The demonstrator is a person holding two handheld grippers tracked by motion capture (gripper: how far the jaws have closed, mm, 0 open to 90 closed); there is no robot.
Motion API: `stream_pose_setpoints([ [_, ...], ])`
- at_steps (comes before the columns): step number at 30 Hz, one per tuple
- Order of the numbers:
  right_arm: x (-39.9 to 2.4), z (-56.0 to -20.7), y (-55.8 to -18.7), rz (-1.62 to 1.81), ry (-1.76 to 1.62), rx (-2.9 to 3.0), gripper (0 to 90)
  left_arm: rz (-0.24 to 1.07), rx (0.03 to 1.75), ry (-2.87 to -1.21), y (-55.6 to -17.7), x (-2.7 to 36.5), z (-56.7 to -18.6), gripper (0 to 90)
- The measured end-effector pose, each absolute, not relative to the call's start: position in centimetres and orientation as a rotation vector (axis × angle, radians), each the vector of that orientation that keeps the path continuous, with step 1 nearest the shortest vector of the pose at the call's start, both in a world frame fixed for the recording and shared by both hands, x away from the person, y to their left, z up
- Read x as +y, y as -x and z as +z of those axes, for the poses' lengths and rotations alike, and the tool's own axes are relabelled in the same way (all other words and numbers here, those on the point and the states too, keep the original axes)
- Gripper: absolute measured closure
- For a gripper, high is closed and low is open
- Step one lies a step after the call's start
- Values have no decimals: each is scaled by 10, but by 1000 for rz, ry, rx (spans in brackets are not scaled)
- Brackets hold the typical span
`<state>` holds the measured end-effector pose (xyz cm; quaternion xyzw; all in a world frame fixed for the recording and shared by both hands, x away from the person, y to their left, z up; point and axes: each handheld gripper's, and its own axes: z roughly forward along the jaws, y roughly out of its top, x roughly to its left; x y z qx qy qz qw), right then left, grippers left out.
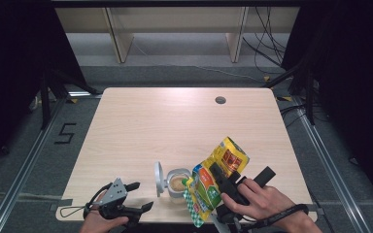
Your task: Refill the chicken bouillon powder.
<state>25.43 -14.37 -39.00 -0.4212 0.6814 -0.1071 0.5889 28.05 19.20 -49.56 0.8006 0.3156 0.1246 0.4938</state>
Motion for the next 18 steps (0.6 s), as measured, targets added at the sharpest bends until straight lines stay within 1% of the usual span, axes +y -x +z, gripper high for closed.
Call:
stream_pose_setpoints([
  [18,-140,-387,-256,-268,1011,1577,651,317,751,-1954,-281,193,-495,178],
])
